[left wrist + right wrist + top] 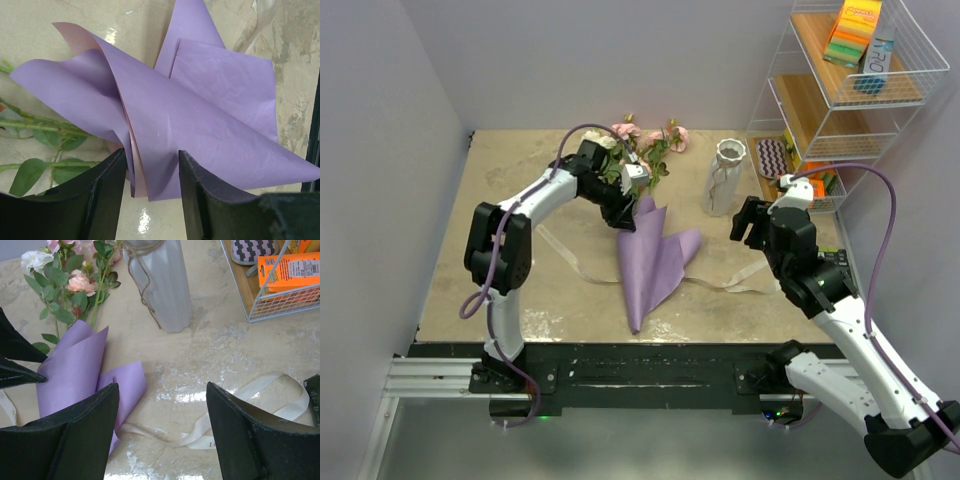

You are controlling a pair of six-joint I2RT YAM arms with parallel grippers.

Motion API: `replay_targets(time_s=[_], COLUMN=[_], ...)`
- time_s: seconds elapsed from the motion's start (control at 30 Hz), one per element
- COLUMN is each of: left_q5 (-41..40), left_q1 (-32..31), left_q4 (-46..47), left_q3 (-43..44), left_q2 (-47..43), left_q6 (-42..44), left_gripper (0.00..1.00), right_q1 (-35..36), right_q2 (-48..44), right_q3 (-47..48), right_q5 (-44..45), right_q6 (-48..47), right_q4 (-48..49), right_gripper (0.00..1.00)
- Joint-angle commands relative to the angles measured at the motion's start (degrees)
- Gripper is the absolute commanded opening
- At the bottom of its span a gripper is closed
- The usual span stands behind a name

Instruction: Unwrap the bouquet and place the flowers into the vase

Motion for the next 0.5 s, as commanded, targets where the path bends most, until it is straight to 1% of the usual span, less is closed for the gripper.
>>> replay_targets(time_s=[0.0,0.1,0.2,0.23,0.33,0.47], left_q5=[2.0,2.0,2.0,2.1,2.1,1.6], left_q1=[-0.5,-0.5,-0.5,-0.5,-0.4,-0.3], left_q4=[0.2,-0.9,-3.2,-4.4,-6.2,-9.0], left_q3=[2.1,2.5,3.4,3.7,5.5,11.8], left_q2=[0.0,0.4,1.2,1.3,2.2,3.5], left_q6=[0.6,1.3,2.8,3.5,3.9,3.1], left_gripper=[0.48,0.44,0.34,0.22,0.0,0.0], right_q1=[0.1,0.1,0.0,0.1,0.0,0.1], right_q2=[-0.3,-0.3,-0.1,-0.1,0.0,0.2], right_q3=[-0.7,-0.5,-0.5,-0.5,-0.5,-0.2], right_q5=[-1.2,-1.1,-1.0,-1.0,-0.9,-0.7], right_q6=[0.1,0.0,0.0,0.1,0.2,0.2], right_q4=[1.3,1.3,1.3,1.3,1.4,1.4], right_gripper=[0.74,0.74,0.74,0.74,0.74,0.74])
